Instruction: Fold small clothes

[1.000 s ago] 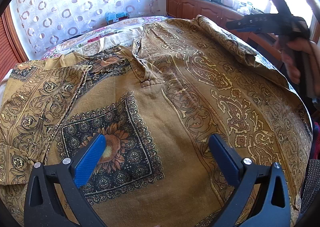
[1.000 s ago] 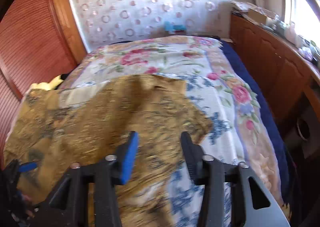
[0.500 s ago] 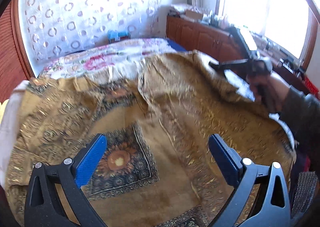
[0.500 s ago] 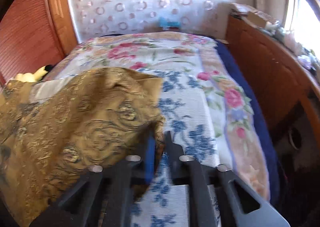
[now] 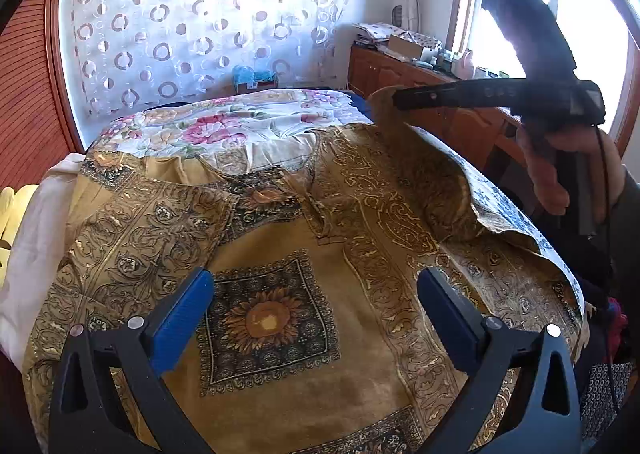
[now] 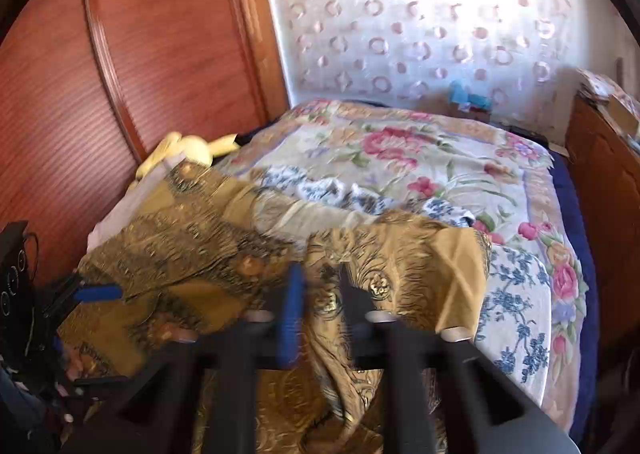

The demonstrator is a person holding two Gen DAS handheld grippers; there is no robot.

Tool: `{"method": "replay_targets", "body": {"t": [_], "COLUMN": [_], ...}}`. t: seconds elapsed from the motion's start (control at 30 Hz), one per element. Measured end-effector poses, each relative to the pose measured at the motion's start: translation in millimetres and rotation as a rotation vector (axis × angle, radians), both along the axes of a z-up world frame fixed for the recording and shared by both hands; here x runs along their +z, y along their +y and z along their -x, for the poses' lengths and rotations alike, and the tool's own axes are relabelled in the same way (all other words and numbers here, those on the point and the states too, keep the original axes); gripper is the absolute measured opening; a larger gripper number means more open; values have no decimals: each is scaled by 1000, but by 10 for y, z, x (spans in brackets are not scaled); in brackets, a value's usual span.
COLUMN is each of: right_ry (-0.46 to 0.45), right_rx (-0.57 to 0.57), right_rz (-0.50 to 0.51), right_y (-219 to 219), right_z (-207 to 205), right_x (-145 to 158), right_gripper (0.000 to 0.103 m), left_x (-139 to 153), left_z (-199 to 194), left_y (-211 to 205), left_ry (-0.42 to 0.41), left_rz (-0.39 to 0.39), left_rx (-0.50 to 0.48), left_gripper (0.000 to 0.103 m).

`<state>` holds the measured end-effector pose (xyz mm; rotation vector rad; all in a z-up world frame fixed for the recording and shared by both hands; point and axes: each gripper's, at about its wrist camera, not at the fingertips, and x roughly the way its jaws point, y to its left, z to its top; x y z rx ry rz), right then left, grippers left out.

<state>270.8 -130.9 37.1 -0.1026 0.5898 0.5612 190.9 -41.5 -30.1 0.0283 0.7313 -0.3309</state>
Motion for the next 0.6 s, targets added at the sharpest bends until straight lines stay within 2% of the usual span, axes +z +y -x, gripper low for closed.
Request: {"method": "replay_targets", "body": {"t": [0.03,0.13,0.23,0.33,0.5,0.6], "right_ry": [-7,-24,1,49,105,121], "right_rx": [-8,-55,-126,-193,-215,-200], "right_rz": [5,18,52,86,102,94], "right_y": [14,-75,-204,-373,-554,-573], "right_z": [21,97,217,315,573,780], "right_x": [16,-12,-104,-330,-646,-725], "right_gripper": [48,48,48,48,48,48], "left_x": [-4,-40,-96,-141,-212,-236], "left_z": [-1,-11,-33,-41,-63,-67], "left_y": [7,35,33,35,52,92], "left_ry": [-1,1,12,18,31,36], "left_rz": [2,5,5,8,-2,0], "left_rx": [-1,4,4,3,12,22], "left_gripper": [102,102,102,102,102,102]}}
